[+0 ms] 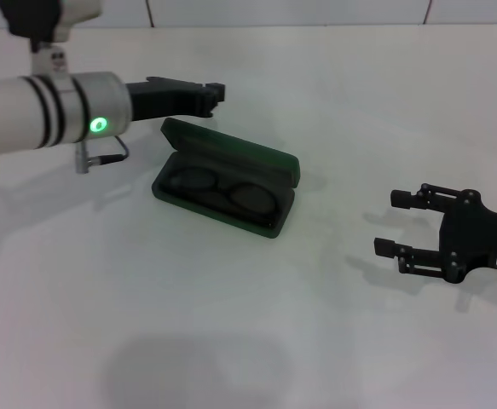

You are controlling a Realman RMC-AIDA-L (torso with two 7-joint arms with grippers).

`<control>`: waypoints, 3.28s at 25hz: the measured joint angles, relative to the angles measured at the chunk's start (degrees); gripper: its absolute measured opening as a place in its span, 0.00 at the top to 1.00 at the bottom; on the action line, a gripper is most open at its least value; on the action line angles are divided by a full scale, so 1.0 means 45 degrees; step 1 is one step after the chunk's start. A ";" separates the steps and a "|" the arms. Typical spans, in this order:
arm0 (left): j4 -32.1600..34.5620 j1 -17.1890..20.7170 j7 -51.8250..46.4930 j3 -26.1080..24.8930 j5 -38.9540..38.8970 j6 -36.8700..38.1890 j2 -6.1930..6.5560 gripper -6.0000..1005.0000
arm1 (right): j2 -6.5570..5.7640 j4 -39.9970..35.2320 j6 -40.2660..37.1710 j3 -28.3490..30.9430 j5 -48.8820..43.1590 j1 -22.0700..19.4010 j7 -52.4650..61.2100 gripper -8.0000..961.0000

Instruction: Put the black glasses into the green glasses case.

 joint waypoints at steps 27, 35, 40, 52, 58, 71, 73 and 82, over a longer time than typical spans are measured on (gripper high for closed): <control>0.0613 0.0514 -0.1054 0.2065 0.1220 -0.1661 -0.0048 0.90 | -0.0007 -0.0001 0.0087 -0.0008 0.0000 0.0123 -0.0020 0.25; 0.0622 0.0858 -0.0789 0.2082 0.1196 -0.1666 -0.0038 0.90 | -0.0005 -0.0002 0.0072 0.0000 0.0000 0.0148 -0.0020 0.25; 0.0613 0.1101 -0.0205 0.2086 0.1106 -0.1737 -0.0071 0.90 | 0.0000 -0.0016 0.0072 0.0000 0.0000 0.0206 -0.0020 0.25; 0.0088 0.1600 0.2574 0.2427 -0.1018 -0.2314 -0.0095 0.90 | 0.0014 -0.0022 0.0090 -0.0001 -0.0001 0.0297 0.0030 0.25; -0.0529 0.1762 0.4802 0.2524 -0.2750 -0.2472 -0.0103 0.90 | 0.0014 -0.0021 0.0092 -0.0001 0.0000 0.0299 0.0069 0.25; -0.1152 0.2120 0.7813 0.2817 -0.5240 -0.2389 -0.0100 0.89 | 0.0014 -0.0020 0.0065 -0.0001 -0.0001 0.0291 0.0097 0.25; -0.1212 0.2138 0.8099 0.2819 -0.5636 -0.2350 -0.0097 0.89 | 0.0014 -0.0020 0.0079 -0.0001 0.0000 0.0276 0.0098 0.25; -0.0405 0.1872 0.4918 0.2272 -0.5901 0.0738 0.0682 0.89 | -0.0006 -0.0020 0.0026 0.0010 0.0076 0.0265 0.0225 0.25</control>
